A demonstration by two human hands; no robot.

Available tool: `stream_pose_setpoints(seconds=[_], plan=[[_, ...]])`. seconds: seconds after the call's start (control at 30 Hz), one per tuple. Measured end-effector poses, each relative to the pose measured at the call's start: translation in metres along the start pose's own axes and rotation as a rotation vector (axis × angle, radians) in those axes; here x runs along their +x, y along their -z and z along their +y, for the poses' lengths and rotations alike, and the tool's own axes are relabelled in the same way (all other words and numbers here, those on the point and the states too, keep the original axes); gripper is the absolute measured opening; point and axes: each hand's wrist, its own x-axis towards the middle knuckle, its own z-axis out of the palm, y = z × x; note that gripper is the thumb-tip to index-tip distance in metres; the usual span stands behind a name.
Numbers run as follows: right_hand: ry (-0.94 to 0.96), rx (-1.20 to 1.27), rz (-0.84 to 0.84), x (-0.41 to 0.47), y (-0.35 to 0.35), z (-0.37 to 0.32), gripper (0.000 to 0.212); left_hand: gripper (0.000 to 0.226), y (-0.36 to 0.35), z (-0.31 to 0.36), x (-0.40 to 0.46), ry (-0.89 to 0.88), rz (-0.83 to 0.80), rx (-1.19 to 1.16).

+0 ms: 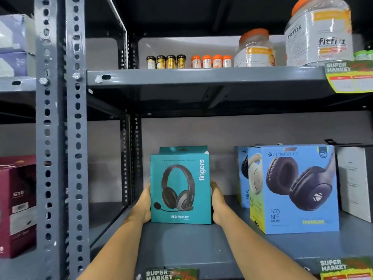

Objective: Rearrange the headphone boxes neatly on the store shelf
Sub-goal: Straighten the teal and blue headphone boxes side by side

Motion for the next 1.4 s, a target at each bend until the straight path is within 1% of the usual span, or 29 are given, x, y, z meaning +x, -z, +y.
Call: stream_pose_setpoints(seconds=[0.07, 0.13, 0.2, 0.3, 0.47, 0.57, 0.7, 0.9, 0.97, 1.03, 1.1, 1.13, 1.2, 1.3, 1.33, 1.4], plan=[[-0.007, -0.011, -0.009, 0.01, -0.007, 0.006, 0.057, 0.061, 0.008, -0.002, 0.013, 0.049, -0.01, 0.02], [0.006, -0.028, -0.008, 0.018, -0.012, 0.011, 0.058, 0.061, 0.014, -0.002, 0.026, 0.066, -0.027, 0.052], [0.02, -0.034, -0.018, 0.018, -0.01, 0.007, 0.058, 0.058, 0.008, 0.001, 0.027, 0.057, -0.04, 0.037], [0.059, -0.039, -0.029, 0.018, -0.008, -0.007, 0.059, 0.05, 0.0, 0.01, 0.024, -0.004, -0.066, 0.052], [0.081, -0.044, -0.055, 0.011, 0.004, -0.012, 0.055, 0.048, -0.004, 0.016, 0.007, 0.016, -0.052, 0.09], [0.089, -0.034, -0.084, -0.002, 0.009, -0.006, 0.052, 0.052, 0.003, 0.014, -0.013, 0.029, -0.039, 0.086], [0.121, -0.023, -0.125, -0.021, 0.01, -0.005, 0.051, 0.055, 0.004, 0.012, -0.038, -0.007, -0.032, 0.08], [0.174, -0.095, -0.091, -0.044, 0.007, -0.011, 0.048, 0.051, -0.009, 0.019, -0.07, -0.053, 0.043, 0.041], [0.209, -0.148, -0.093, -0.052, 0.009, -0.014, 0.05, 0.052, -0.013, 0.028, -0.085, -0.158, 0.099, 0.01], [0.34, -0.184, -0.063, -0.062, 0.014, -0.02, 0.052, 0.056, -0.018, 0.041, -0.107, -0.358, 0.185, 0.038], [0.618, -0.241, -0.024, -0.08, 0.025, -0.035, 0.048, 0.056, -0.032, 0.054, -0.133, -0.592, 0.221, 0.093], [0.75, -0.265, -0.028, -0.092, 0.031, -0.043, 0.045, 0.056, -0.042, 0.058, -0.147, -0.691, 0.209, 0.111], [0.952, -0.288, -0.01, -0.117, 0.046, -0.061, 0.042, 0.055, -0.07, 0.06, -0.171, -0.838, 0.132, 0.114], [1.146, -0.26, 0.087, -0.144, 0.082, -0.084, 0.043, 0.061, -0.121, 0.046, -0.186, -0.947, -0.011, 0.138], [1.169, -0.23, 0.128, -0.147, 0.097, -0.09, 0.043, 0.061, -0.135, 0.039, -0.186, -0.947, -0.052, 0.159], [1.164, -0.18, 0.235, -0.146, 0.131, -0.099, 0.044, 0.058, -0.165, 0.02, -0.179, -0.89, -0.152, 0.204]])
